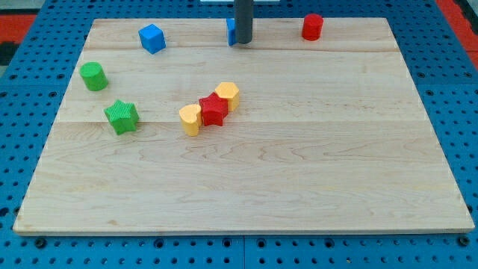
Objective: Move your arm towards the top right of the board
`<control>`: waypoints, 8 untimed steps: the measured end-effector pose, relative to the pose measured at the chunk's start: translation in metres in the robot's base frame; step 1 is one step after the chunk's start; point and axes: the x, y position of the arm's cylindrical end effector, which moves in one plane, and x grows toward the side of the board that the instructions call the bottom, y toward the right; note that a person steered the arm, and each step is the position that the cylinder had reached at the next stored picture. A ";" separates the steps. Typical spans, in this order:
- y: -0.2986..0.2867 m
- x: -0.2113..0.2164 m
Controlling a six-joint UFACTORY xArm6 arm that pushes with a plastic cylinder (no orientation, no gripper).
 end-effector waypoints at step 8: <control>0.201 0.035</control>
